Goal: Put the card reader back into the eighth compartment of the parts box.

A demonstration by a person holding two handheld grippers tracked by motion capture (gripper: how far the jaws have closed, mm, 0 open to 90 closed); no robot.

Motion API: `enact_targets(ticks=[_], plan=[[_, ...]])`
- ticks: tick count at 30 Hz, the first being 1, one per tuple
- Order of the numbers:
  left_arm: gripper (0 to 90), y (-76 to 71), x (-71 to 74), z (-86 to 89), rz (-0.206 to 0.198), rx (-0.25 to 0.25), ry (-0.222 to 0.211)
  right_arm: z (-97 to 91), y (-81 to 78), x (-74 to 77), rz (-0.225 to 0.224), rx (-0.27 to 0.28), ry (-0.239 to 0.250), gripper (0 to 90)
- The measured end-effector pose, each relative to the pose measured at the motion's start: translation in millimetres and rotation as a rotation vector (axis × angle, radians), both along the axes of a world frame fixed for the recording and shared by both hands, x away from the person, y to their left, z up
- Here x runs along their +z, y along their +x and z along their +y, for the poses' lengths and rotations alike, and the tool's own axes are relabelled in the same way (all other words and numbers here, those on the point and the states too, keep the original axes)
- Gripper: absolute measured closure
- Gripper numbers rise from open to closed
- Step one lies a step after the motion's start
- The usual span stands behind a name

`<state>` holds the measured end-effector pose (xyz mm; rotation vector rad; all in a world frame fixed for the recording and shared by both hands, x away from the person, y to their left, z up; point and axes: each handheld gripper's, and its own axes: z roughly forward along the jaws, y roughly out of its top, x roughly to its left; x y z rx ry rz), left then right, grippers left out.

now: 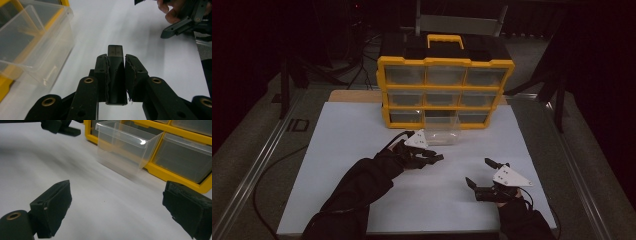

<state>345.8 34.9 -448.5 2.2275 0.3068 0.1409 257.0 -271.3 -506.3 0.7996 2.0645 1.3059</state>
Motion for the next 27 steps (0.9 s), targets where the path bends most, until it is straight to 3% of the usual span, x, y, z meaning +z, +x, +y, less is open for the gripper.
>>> enact_targets(ticks=[27], plan=[[73.9, 17.0, 36.2, -2.5, -0.016, 0.022, -0.05, -0.3, 0.2, 0.0, 0.001, -0.001, 0.001, 8.2]])
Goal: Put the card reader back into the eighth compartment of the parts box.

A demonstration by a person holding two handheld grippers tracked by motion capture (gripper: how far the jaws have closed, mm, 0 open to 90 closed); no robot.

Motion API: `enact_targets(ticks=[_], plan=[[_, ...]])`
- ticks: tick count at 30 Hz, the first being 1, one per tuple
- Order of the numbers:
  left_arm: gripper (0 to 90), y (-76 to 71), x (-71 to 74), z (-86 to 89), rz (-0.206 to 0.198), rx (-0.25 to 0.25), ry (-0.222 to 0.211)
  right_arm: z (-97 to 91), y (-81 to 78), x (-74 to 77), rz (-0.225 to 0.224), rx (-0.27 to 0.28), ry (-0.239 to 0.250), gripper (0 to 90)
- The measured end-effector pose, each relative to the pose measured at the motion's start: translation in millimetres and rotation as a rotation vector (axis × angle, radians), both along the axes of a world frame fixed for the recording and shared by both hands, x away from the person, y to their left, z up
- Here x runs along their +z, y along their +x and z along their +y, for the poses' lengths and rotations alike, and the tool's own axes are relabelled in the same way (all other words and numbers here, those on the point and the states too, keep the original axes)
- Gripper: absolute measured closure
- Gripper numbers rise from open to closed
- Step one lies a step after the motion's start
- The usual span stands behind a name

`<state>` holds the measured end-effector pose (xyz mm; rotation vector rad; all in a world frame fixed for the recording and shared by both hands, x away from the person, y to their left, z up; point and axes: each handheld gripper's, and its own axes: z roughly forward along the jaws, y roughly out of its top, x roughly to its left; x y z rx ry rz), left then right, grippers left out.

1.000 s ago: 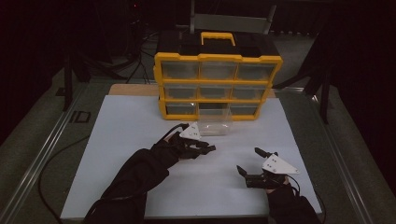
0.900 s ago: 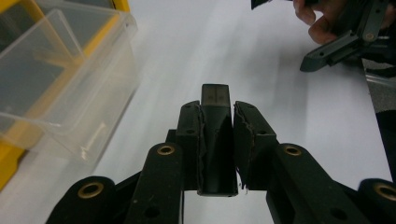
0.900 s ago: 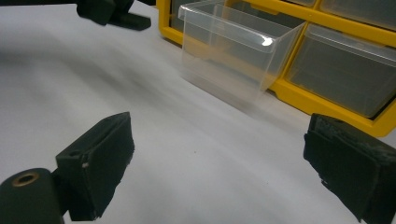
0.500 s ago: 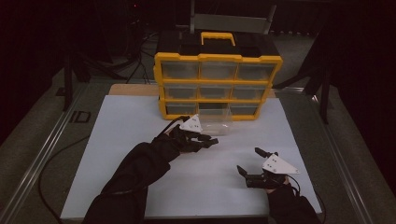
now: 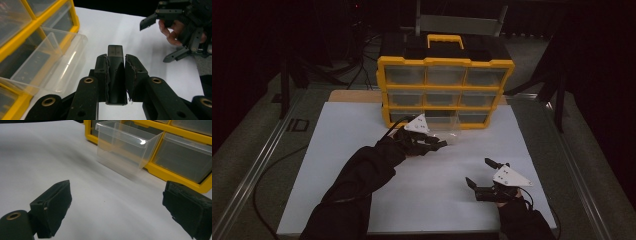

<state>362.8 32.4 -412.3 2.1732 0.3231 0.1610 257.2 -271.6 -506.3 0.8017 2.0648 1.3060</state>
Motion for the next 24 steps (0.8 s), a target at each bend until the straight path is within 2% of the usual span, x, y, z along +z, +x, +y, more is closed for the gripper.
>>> enact_targets(ticks=[13, 24], plan=[[73.8, 8.7, 13.2, -6.3, -0.01, 0.024, -0.026, -0.2, -0.2, 0.5, -0.004, 0.003, 0.001, 8.2], [73.9, 16.5, 18.7, -12.1, -0.014, 0.073, -0.035, 0.0, -0.3, 0.4, 0.0, 0.004, 0.002, 8.2]])
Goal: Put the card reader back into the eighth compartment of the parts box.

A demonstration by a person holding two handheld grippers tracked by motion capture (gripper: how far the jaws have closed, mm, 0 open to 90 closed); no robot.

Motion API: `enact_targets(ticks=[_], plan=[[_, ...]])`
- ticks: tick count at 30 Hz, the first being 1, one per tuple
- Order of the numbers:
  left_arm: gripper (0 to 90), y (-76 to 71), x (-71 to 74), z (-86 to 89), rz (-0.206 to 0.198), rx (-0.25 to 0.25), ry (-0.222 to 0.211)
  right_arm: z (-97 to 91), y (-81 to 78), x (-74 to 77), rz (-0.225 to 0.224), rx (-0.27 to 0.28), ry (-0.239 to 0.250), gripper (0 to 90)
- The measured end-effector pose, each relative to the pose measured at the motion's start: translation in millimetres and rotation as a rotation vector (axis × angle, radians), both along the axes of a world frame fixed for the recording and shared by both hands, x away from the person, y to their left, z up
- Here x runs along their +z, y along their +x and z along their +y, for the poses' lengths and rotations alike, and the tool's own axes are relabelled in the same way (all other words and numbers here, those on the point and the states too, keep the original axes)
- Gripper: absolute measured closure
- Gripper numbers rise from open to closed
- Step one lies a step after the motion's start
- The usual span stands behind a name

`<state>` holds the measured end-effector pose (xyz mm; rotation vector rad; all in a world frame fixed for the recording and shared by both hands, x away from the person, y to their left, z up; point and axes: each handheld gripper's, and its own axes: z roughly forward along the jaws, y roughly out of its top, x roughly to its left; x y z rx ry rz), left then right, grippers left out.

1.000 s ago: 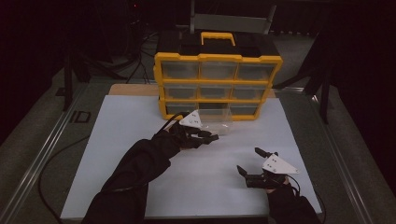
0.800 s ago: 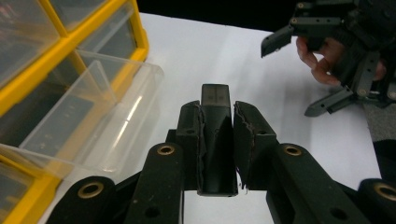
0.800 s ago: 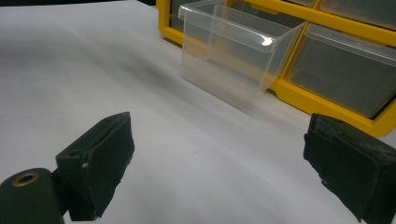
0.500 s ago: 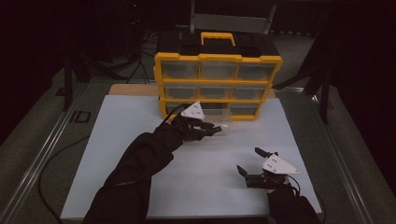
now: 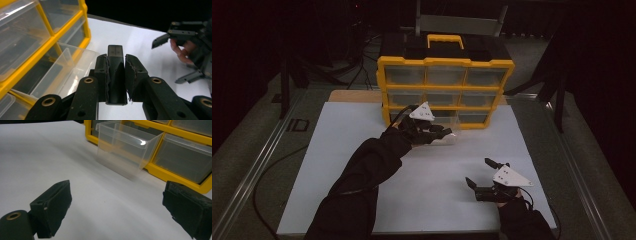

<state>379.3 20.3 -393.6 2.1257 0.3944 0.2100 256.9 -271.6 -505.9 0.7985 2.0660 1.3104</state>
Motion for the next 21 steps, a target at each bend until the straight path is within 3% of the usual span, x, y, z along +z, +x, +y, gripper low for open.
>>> enact_targets(ticks=[11, 21], plan=[[73.8, 8.1, -2.8, -7.6, 0.002, 0.066, -0.011, 0.1, -0.1, 0.3, -0.005, 0.001, 0.001, 8.2], [73.8, 20.8, -8.9, -15.4, -0.002, 0.157, -0.022, 0.2, -0.2, 0.3, -0.006, 0.005, 0.001, 8.2]])
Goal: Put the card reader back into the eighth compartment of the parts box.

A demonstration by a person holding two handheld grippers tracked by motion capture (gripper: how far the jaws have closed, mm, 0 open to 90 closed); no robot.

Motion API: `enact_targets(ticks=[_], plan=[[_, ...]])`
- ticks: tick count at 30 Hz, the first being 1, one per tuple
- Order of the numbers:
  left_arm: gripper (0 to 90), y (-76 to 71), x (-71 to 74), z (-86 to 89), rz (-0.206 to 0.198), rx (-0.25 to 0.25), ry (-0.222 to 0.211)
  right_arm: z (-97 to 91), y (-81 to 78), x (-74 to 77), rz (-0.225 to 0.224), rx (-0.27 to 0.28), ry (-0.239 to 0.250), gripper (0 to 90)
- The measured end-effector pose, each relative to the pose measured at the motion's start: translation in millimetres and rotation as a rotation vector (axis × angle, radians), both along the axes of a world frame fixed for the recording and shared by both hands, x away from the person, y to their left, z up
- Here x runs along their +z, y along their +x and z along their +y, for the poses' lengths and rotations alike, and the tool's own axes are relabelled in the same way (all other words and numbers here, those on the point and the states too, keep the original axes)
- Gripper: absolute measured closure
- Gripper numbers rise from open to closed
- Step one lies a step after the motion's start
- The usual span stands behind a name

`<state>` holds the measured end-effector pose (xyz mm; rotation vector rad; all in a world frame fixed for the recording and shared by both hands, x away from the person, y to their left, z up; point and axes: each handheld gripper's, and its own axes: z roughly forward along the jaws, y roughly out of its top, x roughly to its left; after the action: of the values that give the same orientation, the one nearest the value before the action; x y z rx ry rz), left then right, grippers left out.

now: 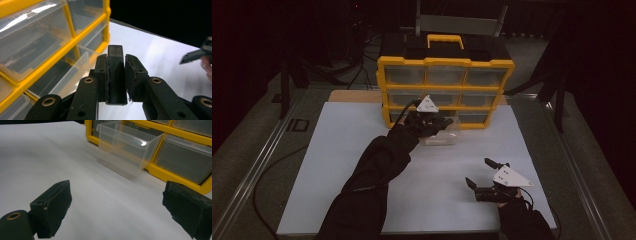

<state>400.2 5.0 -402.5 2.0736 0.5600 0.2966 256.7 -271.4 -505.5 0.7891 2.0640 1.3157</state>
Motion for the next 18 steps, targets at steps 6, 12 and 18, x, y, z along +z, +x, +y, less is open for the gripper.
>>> enact_targets(ticks=[6, 12, 18], plan=[[73.8, 6.8, -5.3, -3.2, -0.004, 0.053, -0.016, 0.5, -0.1, -0.3, 0.002, 0.0, -0.004, 8.2], [73.8, 12.9, -12.8, -4.8, -0.003, 0.091, -0.005, 0.4, -0.1, -0.3, 0.002, 0.002, 0.0, 8.2], [73.8, 21.5, -17.9, -3.4, 0.015, 0.131, -0.04, 1.3, 0.0, -0.9, 0.002, 0.004, -0.008, 8.2]])
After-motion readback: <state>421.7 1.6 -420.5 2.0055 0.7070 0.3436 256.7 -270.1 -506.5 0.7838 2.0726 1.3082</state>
